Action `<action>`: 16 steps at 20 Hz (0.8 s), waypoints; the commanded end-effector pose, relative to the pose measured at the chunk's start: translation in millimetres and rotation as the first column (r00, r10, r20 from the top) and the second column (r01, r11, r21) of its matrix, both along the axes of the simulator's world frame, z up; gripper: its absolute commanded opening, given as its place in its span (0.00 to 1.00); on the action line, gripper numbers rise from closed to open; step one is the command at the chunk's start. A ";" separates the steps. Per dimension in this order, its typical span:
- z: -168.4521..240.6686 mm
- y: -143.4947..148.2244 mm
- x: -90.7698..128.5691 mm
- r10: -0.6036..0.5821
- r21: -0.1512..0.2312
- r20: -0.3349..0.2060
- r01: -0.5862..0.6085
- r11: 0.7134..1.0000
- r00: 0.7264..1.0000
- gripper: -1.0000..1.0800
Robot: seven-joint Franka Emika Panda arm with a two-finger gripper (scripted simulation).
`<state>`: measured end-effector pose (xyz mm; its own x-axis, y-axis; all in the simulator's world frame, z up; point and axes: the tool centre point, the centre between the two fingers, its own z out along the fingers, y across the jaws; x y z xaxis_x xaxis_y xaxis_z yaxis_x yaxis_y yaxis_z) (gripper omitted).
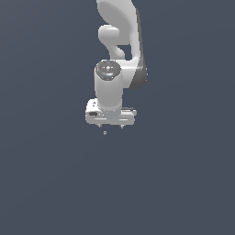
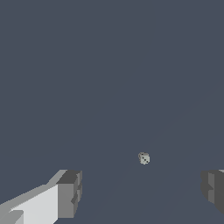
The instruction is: Pick up the object and move it to a goal position.
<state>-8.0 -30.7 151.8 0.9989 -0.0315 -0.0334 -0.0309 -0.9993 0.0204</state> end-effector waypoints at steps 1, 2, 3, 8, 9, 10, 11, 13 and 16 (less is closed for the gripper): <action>0.0 0.0 0.0 0.000 0.000 0.000 0.000 1.000 1.000 0.96; 0.3 0.1 0.1 0.001 0.000 0.000 -0.001 1.000 1.000 0.96; 1.2 0.7 0.4 0.004 0.001 0.001 -0.004 1.000 1.000 0.96; 11.0 7.0 3.8 0.041 0.005 0.012 -0.041 0.999 0.999 0.96; 12.1 7.7 4.2 0.046 0.006 0.013 -0.046 0.999 0.999 0.96; 12.6 8.1 4.4 0.049 0.006 0.014 -0.049 0.999 0.999 0.96; 12.6 8.1 4.4 0.049 0.006 0.014 -0.049 0.999 0.999 0.96; 12.4 7.9 4.3 0.047 0.006 0.014 -0.047 0.999 0.999 0.96; 13.3 8.2 4.5 0.047 0.006 0.014 -0.047 0.999 0.999 0.96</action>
